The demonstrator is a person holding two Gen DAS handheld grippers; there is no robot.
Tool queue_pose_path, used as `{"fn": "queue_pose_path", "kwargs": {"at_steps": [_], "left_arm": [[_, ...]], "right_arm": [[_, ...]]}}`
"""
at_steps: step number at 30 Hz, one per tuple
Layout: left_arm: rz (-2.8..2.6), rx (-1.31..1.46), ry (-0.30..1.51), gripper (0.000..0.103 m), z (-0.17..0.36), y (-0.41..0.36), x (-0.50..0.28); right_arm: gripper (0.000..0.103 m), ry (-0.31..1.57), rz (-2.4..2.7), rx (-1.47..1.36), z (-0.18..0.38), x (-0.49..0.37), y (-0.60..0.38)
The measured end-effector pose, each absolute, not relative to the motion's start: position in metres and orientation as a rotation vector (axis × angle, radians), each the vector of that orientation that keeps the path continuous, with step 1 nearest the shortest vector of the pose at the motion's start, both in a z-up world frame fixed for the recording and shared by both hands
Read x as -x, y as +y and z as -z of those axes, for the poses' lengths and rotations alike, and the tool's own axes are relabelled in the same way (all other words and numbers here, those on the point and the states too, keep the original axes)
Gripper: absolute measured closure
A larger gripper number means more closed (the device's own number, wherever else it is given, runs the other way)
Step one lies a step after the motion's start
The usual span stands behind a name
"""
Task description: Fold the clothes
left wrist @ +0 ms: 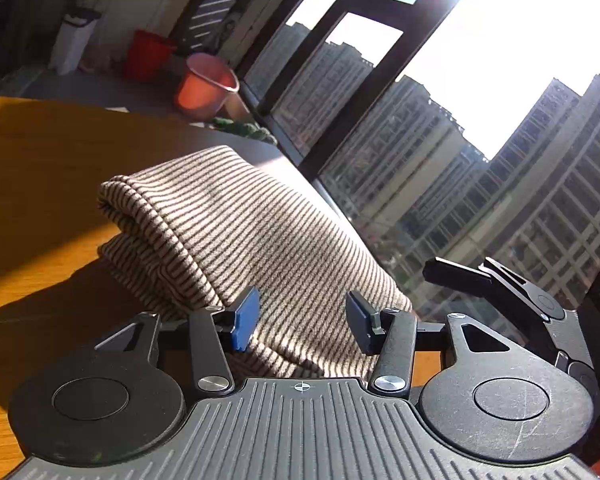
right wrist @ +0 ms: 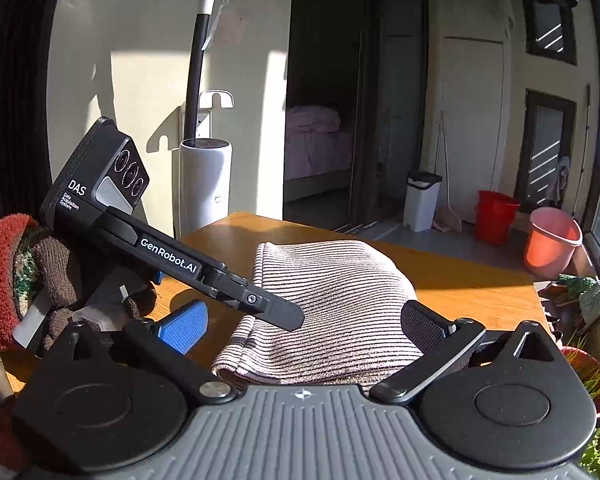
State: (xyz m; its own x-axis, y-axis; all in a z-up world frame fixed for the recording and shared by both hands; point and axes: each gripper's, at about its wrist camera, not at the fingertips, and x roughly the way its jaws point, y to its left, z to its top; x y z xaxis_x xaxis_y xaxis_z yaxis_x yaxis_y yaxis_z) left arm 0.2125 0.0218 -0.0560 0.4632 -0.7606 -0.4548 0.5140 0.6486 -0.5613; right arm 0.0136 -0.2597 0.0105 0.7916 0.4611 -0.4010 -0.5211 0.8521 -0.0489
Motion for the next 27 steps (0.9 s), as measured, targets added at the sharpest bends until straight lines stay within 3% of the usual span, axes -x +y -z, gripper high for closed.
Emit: {"fn": "queue_pose_path", "kwargs": {"at_steps": [5, 27], "left_arm": [[0.806, 0.389, 0.743, 0.050, 0.057, 0.022, -0.209], [0.800, 0.373, 0.728, 0.050, 0.060, 0.029, -0.190]], "right_arm": [[0.000, 0.591, -0.396, 0.129, 0.039, -0.060, -0.256], [0.000, 0.565, -0.445, -0.009, 0.031, -0.042, -0.274]]}}
